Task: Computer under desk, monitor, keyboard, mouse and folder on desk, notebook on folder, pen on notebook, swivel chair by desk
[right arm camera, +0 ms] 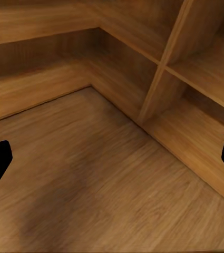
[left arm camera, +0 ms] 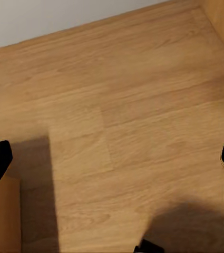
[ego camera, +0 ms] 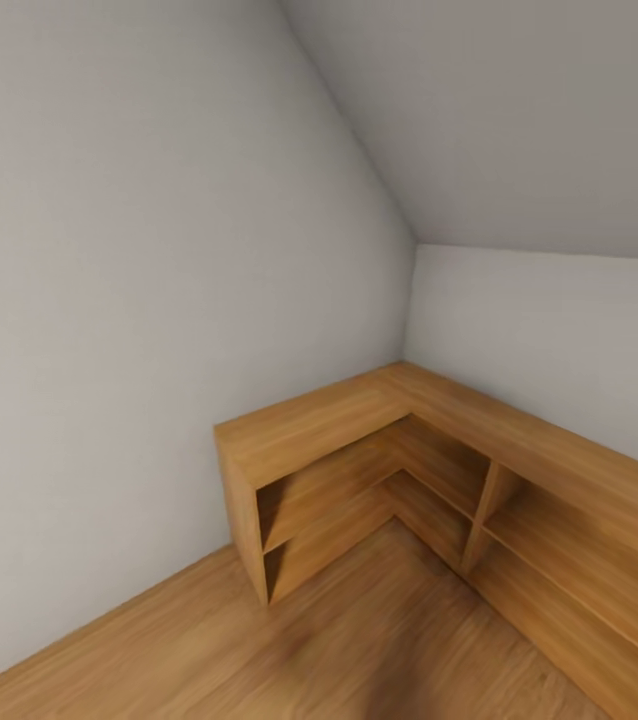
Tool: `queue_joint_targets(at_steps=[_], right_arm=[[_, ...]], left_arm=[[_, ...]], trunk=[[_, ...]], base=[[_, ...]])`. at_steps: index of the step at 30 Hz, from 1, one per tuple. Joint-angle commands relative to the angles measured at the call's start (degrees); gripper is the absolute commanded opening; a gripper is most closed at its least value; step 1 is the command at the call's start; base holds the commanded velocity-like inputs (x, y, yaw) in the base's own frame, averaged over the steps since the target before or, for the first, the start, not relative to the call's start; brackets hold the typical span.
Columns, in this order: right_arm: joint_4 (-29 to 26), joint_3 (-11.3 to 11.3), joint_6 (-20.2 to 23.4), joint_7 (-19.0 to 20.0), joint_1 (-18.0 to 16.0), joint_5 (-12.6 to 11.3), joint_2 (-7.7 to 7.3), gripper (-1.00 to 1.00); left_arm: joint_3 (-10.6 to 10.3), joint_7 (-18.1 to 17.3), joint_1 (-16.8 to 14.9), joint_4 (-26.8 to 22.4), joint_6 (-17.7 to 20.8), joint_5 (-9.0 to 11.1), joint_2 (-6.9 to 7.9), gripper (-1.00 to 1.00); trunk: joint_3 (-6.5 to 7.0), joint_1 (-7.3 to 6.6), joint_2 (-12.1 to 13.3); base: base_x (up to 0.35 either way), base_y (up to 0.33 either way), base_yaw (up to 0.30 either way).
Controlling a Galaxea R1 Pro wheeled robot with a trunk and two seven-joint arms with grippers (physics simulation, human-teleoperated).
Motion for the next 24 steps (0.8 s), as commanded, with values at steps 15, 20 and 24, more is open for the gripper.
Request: queue_joint_targets(at_steps=[15, 20, 24], right_arm=[[0.1, 0.5, -0.1, -0.3, -0.1, -0.2, -0.01, 1.0], [0.1, 0.5, -0.1, -0.3, -0.1, -0.2, -0.19, 1.0], [0.1, 0.5, -0.1, -0.3, -0.1, -0.2, -0.27, 1.0]], left_arm=[[-0.5, 0.3, 0.0, -0.1, -0.1, 0.3, -0.02, 1.0], [-0.5, 0.3, 0.1, -0.1, -0.1, 0.3, -0.01, 1.0], [-0.5, 0.3, 0.0, -0.1, -0.1, 0.3, -0.04, 1.0]], trunk=[[0.49, 0.02, 0.0], [0.68, 0.02, 0.0], [0.84, 0.02, 0.0]], base=[[0.025, 0.024, -0.279], [0.032, 0.015, -0.279], [0.21, 0.097, -0.279]])
